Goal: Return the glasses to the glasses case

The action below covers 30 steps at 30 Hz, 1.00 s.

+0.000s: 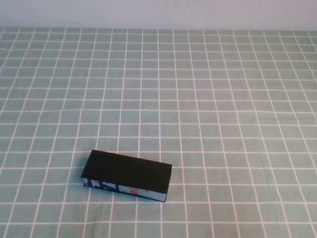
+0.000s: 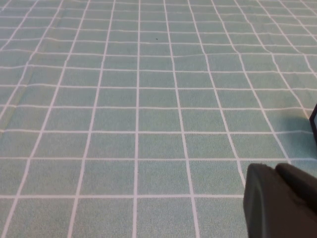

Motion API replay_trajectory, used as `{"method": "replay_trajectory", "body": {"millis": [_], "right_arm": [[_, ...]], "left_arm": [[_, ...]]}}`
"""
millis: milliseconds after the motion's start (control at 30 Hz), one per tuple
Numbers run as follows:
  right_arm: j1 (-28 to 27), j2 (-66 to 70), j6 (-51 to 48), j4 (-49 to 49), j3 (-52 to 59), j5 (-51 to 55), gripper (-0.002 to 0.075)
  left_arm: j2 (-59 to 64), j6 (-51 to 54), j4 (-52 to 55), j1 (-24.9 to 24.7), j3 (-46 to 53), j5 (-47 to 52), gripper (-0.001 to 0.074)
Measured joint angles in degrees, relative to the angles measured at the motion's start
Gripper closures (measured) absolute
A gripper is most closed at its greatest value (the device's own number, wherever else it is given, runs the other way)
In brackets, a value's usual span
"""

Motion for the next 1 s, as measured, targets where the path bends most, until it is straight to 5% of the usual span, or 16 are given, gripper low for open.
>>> {"method": "replay_trajectory", "body": {"millis": [667,1000], "right_arm": [[0.0,-0.7,0.0,0.0,0.1,0.0,0.0738],[-1.2,-14.4,0.1,-7.6,5.4,-5.1,0.0738]], "left_arm": [[0.0,0.0,0.0,0.0,0.0,0.1,0.0736],[0.0,0.0,0.0,0.0,0.0,0.2,0.0736]]}}
